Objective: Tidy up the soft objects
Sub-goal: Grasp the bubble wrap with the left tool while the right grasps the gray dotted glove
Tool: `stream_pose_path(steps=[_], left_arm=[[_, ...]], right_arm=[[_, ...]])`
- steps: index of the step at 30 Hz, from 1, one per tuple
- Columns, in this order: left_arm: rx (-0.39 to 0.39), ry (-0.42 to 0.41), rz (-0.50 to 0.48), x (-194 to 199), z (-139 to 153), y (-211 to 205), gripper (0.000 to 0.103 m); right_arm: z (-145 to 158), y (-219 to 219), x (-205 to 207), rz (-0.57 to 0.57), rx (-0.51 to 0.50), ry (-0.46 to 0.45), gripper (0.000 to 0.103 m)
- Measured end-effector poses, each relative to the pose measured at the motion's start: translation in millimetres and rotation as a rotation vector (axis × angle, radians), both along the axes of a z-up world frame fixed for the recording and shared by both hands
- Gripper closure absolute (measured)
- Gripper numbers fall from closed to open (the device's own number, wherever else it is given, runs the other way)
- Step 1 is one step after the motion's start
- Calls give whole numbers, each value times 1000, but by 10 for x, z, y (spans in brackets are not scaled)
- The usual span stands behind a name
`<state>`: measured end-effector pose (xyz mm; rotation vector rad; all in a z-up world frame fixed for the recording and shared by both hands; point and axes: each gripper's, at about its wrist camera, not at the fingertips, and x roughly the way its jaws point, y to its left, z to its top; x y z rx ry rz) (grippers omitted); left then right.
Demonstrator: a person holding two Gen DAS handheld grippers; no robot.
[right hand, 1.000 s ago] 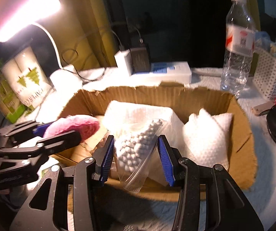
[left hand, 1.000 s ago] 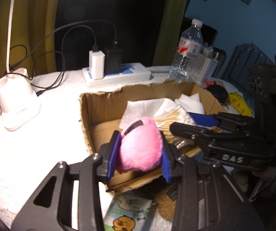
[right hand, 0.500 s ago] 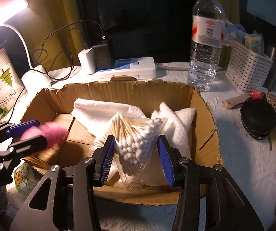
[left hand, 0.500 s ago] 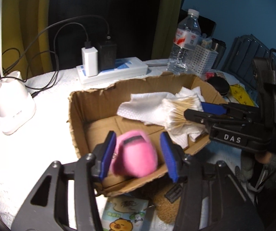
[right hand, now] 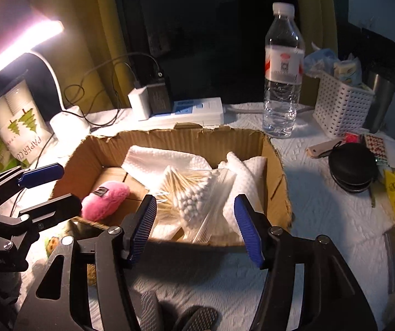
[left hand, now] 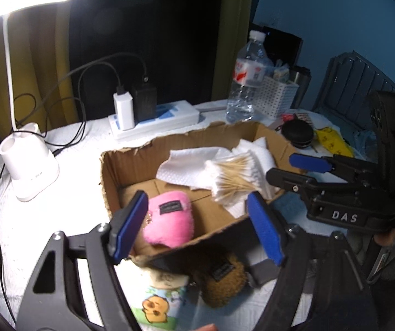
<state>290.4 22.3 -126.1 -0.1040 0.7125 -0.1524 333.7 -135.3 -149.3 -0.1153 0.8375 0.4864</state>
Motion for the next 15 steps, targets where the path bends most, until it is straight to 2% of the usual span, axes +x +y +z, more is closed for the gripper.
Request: stream_pose_path(steps=[15], left_arm=[[-2,-45,-29,-458,184,-225,27]], right_arm=[[258,-200,-559,0,19,-46,41]])
